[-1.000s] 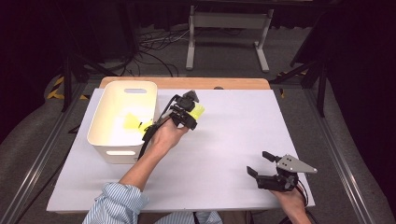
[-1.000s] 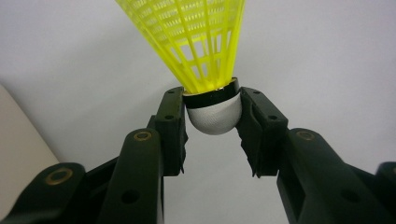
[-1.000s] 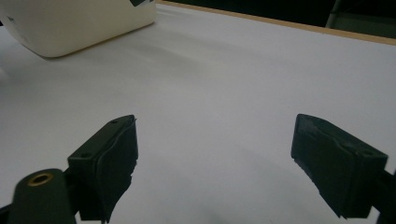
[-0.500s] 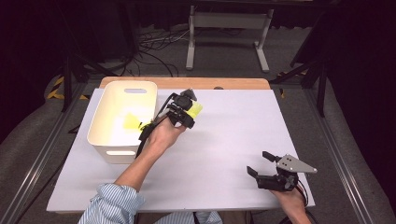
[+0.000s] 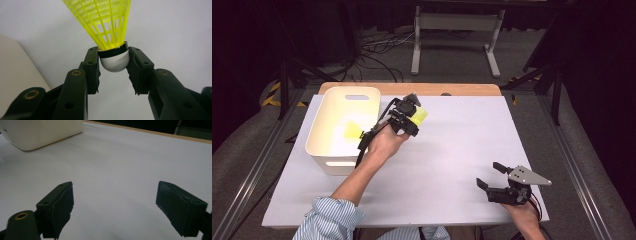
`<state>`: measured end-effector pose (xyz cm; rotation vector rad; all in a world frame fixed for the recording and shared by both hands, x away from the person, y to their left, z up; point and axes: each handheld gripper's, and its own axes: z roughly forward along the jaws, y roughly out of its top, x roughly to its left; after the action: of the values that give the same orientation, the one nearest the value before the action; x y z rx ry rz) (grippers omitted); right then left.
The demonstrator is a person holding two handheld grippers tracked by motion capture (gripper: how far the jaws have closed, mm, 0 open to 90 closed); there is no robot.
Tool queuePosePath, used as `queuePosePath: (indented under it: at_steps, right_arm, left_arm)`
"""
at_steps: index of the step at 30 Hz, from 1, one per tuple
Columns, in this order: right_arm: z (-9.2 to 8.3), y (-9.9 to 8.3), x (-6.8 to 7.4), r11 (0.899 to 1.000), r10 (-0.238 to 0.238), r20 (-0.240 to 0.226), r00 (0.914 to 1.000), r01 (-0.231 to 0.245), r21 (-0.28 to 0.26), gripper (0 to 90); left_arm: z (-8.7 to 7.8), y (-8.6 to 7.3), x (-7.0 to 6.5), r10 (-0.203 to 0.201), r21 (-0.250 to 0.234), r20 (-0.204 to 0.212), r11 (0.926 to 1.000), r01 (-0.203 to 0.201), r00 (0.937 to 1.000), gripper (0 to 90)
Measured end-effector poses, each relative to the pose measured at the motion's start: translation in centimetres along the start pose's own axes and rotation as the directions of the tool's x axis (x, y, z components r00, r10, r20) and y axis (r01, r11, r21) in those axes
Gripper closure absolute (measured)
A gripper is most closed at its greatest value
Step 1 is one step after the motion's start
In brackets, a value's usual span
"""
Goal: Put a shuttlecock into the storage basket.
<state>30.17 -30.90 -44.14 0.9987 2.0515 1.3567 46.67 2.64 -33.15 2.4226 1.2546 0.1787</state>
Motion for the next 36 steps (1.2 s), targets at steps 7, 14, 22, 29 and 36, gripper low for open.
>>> queuePosePath:
  at_steps: [7, 14, 22, 29, 36]
  right_arm:
    - [0.0, 0.0, 0.0, 1.0, 0.001, 0.001, 1.0, -0.001, 0.001, 15.3]
    - [0.0, 0.0, 0.0, 1.0, -0.001, 0.0, 1.0, 0.001, 0.001, 15.3]
    - [0.0, 0.0, 0.0, 1.0, 0.001, 0.0, 1.0, -0.001, 0.0, 15.3]
    - [0.0, 0.0, 0.0, 1.0, -0.001, 0.0, 1.0, 0.001, 0.0, 15.3]
    - [0.0, 0.0, 0.0, 1.0, 0.0, 0.0, 1.0, 0.0, 0.001, 15.3]
  left_arm:
    - [-0.3, 0.0, 0.2, -0.003, 0.002, 0.004, 1.0, 0.003, 1.0, 63.3]
    - [-0.7, 0.0, 0.4, -0.005, -0.001, 0.008, 1.0, 0.005, 1.0, 63.4]
    - [-1.2, -0.1, 0.7, -0.008, -0.003, 0.01, 1.0, 0.008, 0.9999, 63.4]
    - [-1.6, -0.2, 0.9, -0.011, -0.01, 0.01, 0.9999, 0.011, 0.9999, 63.3]
    - [-2.0, -0.2, 1.1, -0.007, -0.008, 0.007, 0.9999, 0.007, 1.0, 63.4]
